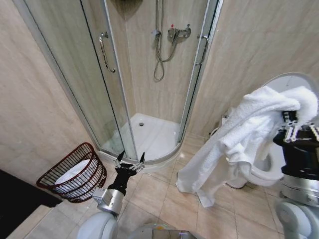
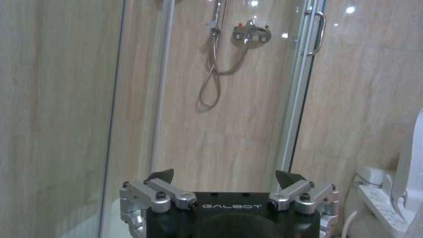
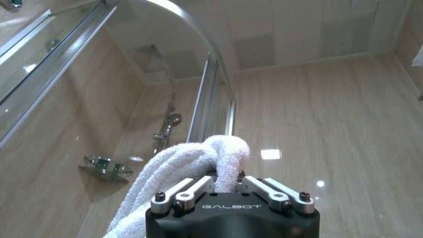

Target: Discard the used towel into the hamper.

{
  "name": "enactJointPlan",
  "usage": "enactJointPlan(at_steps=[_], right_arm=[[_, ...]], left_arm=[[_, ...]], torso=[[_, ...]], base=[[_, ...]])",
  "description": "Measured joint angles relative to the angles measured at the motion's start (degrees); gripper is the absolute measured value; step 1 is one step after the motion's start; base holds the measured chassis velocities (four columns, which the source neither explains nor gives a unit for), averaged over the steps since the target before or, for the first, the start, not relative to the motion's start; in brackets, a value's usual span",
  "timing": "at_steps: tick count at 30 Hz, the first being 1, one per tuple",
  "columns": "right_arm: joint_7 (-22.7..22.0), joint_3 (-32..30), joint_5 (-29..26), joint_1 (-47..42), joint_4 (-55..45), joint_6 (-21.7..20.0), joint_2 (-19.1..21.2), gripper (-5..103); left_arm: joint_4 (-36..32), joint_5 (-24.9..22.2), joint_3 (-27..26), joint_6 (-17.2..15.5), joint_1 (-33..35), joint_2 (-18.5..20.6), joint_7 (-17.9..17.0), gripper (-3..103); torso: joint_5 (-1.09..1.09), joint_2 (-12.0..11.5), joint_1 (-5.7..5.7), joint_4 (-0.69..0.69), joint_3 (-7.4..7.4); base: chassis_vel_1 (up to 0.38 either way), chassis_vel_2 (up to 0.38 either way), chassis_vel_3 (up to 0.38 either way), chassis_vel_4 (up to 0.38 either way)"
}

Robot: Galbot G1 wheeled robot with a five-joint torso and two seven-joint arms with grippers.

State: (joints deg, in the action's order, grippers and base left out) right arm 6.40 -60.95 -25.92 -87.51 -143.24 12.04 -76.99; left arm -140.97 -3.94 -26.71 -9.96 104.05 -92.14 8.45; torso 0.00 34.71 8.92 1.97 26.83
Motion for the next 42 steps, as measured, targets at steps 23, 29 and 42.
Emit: enactJointPlan(at_steps=[23,29,42], right_arm=[[-0.14,-2.66,-1.84,-0.18,-0.01,0.32,1.12,7],[0.01,-2.67,-1.88,-0.23,-0.01,0.51,1.35,7],[1.59,-3.53,-5.14,0.50,-0.01,1.59,3.78,7]], left_arm=[[0.00,0.00,0.00,0.00,0.00,0.00,0.00,100],[0.00,0.00,0.00,0.00,0.00,0.00,0.00,100],[0.00,0.00,0.00,0.00,0.00,0.00,0.00,100]], torso=[[0.00,5.47,2.38,0.00,3.08],[0.00,6.90,2.96,0.00,3.94],[0.00,10.39,4.52,0.00,5.87]], base=[[0.000,0.000,0.000,0.000],[0.000,0.000,0.000,0.000],[0.000,0.000,0.000,0.000]])
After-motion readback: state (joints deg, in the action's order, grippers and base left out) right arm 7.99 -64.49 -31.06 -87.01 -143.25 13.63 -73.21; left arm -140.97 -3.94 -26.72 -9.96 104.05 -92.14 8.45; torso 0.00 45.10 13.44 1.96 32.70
